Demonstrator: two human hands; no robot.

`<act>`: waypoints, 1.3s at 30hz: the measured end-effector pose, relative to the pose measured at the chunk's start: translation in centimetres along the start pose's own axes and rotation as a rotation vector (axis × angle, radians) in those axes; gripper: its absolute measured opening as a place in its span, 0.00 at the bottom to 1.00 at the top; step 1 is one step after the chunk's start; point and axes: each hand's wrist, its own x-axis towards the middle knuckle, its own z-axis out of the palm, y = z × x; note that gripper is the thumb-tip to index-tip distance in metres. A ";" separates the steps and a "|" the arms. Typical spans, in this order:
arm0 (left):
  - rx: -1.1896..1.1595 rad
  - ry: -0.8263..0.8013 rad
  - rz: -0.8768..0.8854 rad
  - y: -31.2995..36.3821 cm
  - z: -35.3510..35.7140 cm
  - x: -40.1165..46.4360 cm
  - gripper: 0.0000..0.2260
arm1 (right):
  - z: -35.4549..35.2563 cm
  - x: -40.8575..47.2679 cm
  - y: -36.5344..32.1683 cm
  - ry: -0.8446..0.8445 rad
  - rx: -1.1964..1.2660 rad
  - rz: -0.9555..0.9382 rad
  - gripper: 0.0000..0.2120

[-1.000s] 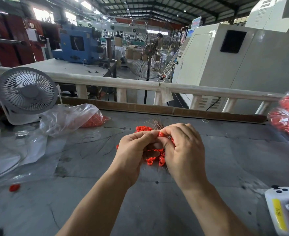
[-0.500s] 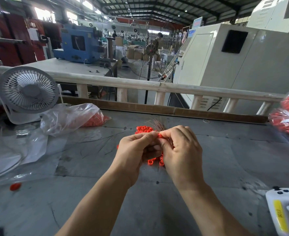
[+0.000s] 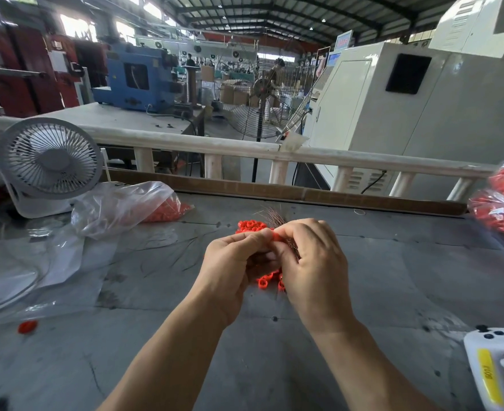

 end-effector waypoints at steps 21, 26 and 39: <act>0.104 -0.039 0.072 -0.3 -0.6 0.3 0.06 | -0.6 0.2 -0.1 -0.115 0.028 0.038 0.06; 0.171 -0.058 0.095 -0.8 -0.6 0.4 0.07 | -0.5 0.4 0.5 -0.107 0.135 0.128 0.04; 0.356 0.011 0.197 -1.3 -0.5 0.4 0.07 | -0.5 0.2 0.9 -0.248 0.331 0.277 0.11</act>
